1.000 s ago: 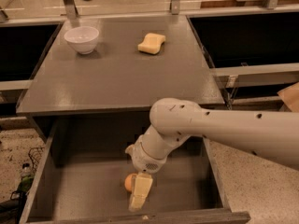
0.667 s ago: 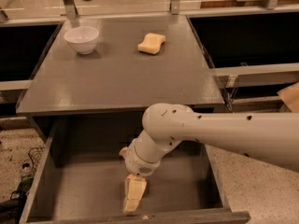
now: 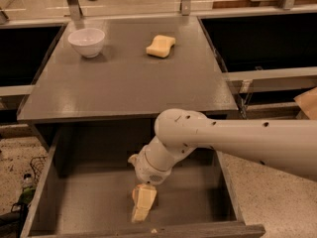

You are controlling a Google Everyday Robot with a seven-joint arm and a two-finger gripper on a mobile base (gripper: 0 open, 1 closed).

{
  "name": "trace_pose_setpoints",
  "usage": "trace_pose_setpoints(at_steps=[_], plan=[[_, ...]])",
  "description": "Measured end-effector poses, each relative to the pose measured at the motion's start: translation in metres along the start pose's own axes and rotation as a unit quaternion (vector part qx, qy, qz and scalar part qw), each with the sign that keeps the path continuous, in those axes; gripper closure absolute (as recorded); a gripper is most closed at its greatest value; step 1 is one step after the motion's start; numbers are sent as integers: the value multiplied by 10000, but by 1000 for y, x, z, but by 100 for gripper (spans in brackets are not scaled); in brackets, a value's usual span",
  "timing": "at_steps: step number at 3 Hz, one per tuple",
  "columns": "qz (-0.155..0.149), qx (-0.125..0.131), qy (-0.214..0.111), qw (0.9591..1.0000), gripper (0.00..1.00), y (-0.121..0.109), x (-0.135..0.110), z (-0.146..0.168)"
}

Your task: Pick orange from top drawer and place on counter

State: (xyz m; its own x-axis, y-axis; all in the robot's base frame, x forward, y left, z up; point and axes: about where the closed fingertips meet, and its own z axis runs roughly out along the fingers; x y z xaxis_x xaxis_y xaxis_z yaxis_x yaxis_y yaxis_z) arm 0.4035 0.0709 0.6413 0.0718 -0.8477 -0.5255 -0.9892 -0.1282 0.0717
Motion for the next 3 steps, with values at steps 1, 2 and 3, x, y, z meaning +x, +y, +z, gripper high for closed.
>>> trace_pose_setpoints(at_steps=[1,2,3], plan=[[200,-92,-88,9997,0,-11,17,9],[236,-132,-182,9995,0,-3,25,16],[236,-132,-182,9995,0,-3,25,16]])
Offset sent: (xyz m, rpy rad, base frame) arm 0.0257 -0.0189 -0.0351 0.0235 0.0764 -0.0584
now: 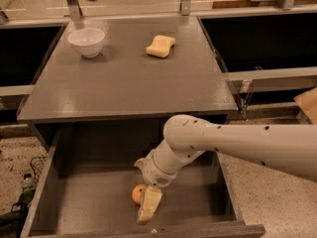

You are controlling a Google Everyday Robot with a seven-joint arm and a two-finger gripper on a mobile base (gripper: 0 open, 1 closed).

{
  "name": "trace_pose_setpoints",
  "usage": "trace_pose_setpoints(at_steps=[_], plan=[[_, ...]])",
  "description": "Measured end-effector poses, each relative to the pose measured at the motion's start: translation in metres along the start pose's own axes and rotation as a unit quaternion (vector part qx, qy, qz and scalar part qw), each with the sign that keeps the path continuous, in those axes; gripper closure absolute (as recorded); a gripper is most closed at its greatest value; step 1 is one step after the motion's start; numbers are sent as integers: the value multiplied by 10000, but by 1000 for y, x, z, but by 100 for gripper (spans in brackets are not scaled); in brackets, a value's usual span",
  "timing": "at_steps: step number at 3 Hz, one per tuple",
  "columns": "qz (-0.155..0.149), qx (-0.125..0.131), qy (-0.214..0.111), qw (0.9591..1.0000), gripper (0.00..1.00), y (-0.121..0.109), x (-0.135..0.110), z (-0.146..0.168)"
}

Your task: Pick orange from top drawer and place on counter

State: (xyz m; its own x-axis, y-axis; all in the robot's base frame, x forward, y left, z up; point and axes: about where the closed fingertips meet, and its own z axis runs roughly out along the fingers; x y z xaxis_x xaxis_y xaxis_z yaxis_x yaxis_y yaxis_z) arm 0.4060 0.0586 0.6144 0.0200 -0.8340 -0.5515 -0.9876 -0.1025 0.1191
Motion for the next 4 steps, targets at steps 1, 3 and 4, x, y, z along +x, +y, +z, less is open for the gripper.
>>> trace_pose_setpoints(at_steps=[1,3,4], plan=[[-118,-220,-285,9993,0,0,-6,20],[-122,-229,-293,9992,19,0,-6,21],[-122,-229,-293,9992,42,0,-6,21]])
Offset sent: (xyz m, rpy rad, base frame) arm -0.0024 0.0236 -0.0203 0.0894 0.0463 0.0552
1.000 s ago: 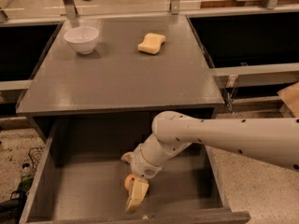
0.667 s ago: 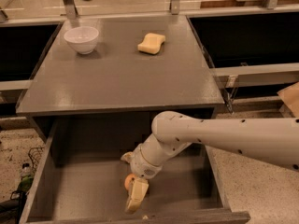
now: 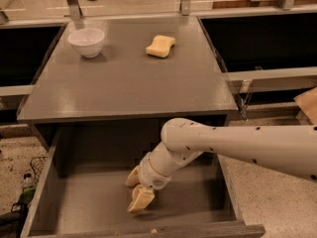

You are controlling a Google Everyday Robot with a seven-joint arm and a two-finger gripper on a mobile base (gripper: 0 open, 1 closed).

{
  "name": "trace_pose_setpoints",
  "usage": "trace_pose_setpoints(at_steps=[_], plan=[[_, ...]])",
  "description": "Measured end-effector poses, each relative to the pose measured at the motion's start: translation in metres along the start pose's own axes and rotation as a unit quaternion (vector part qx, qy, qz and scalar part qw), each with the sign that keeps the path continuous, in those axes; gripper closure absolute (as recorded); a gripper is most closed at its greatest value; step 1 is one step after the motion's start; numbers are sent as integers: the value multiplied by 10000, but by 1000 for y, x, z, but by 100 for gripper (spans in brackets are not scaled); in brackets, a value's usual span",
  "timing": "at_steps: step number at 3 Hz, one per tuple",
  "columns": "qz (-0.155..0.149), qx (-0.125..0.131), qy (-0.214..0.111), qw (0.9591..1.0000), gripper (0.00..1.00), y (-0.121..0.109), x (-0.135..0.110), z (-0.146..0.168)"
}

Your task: Pick orange from top drawer and place on counter

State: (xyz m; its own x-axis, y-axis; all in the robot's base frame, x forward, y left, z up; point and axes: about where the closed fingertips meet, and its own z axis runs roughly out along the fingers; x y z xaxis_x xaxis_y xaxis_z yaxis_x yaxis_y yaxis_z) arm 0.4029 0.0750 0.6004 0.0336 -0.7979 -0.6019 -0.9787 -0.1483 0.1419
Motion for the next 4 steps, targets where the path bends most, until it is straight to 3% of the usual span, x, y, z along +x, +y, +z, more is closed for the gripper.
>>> trace_pose_setpoints(at_steps=[2,3,4], plan=[[0,0,0,10000,88,0,0,0],[14,-20,-3,10000,100,0,0,0],[-40,-28,45,10000,100,3,-7,-7]])
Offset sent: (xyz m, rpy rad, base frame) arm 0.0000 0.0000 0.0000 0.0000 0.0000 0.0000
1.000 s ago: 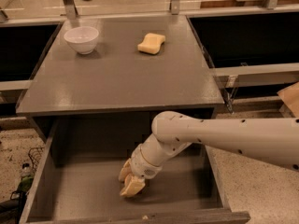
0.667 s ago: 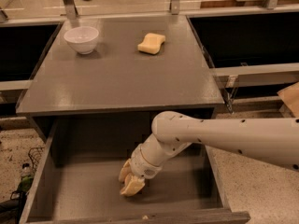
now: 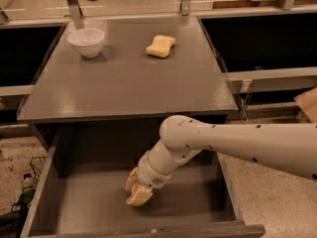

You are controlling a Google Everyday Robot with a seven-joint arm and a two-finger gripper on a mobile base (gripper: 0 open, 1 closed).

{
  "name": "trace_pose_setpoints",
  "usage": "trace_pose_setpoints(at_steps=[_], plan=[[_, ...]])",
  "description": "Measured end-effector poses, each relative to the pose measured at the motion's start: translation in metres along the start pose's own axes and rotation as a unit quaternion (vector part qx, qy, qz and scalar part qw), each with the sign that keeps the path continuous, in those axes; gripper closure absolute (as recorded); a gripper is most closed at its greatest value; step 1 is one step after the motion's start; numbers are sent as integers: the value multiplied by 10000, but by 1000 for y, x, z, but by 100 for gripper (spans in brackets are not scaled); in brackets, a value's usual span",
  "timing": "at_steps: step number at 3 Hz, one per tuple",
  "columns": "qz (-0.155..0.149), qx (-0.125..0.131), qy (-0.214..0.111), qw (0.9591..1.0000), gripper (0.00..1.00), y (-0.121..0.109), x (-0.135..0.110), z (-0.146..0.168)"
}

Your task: Pick orange from top drawer and place on counter

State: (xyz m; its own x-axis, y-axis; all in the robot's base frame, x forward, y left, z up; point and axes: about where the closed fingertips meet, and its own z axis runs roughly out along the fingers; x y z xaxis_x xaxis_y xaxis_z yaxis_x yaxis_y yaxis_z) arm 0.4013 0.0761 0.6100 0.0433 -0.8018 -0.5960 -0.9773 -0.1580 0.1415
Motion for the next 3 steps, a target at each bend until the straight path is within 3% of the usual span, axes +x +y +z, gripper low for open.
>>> trace_pose_setpoints(at_steps=[3], plan=[[-495,119,222,9985,100,23,-50,-47]])
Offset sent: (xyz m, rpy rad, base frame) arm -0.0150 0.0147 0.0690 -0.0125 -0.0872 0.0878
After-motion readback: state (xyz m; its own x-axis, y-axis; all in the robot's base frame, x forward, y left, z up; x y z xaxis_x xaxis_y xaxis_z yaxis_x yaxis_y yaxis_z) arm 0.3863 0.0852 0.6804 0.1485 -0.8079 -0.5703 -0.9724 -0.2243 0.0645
